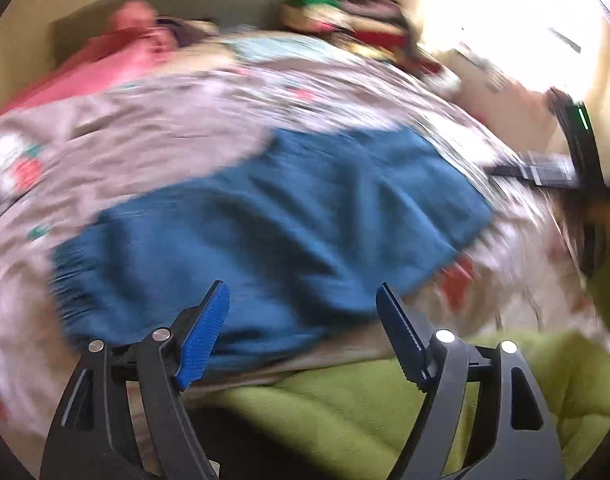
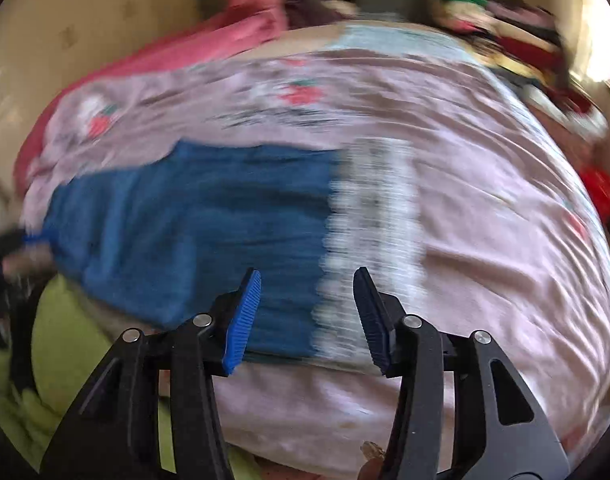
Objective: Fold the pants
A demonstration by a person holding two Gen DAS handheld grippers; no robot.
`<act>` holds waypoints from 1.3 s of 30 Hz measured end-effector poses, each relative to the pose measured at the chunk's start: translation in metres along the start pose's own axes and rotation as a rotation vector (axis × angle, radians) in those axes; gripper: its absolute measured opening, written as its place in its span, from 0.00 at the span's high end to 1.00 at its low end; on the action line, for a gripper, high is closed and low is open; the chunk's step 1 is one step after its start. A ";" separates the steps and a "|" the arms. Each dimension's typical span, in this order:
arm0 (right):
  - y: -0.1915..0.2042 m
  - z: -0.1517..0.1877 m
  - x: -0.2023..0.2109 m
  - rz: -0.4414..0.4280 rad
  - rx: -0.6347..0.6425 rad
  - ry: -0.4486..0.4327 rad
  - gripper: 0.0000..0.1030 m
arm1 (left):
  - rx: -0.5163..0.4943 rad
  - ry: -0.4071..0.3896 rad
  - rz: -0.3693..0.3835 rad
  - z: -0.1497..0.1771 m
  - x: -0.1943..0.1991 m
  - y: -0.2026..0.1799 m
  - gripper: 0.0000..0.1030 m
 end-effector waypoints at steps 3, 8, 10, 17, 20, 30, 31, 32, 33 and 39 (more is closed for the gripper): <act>0.019 0.001 -0.016 -0.023 0.047 0.031 0.55 | 0.136 -0.048 -0.116 0.002 0.022 0.049 0.06; 0.025 0.016 -0.041 -0.019 0.072 0.124 0.46 | 0.311 -0.052 -0.216 0.010 0.028 0.107 0.05; 0.024 0.021 -0.047 -0.025 0.062 0.146 0.43 | 0.347 -0.039 -0.234 0.012 0.023 0.120 0.05; 0.029 0.027 -0.050 -0.035 0.071 0.163 0.35 | 0.397 -0.022 -0.205 0.012 -0.010 0.134 0.53; 0.028 0.027 -0.050 -0.040 0.072 0.170 0.35 | 0.383 -0.059 -0.217 0.012 0.004 0.134 0.56; 0.033 0.029 -0.051 -0.030 0.112 0.166 0.28 | 0.376 -0.043 -0.293 0.017 0.002 0.155 0.42; 0.033 0.027 -0.049 -0.027 0.116 0.159 0.28 | 0.391 -0.055 -0.291 0.016 0.007 0.156 0.38; 0.031 0.024 -0.046 -0.022 0.114 0.145 0.28 | 0.394 -0.067 -0.300 0.014 0.014 0.154 0.33; 0.029 0.020 -0.042 -0.025 0.100 0.124 0.28 | 0.382 -0.091 -0.325 0.009 0.025 0.151 0.31; 0.035 0.002 -0.041 -0.080 0.050 0.067 0.28 | 0.241 -0.176 -0.281 -0.036 0.046 0.101 0.05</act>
Point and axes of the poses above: each gripper's, at about its wrist camera, not at the fingertips, and x roughly against the way its jaws point, y to its left, z to its underside, the point moved 8 cm from there along -x, roughly the way its jaws point, and after that the axes turned 10 degrees about z, right-handed, at the moved point
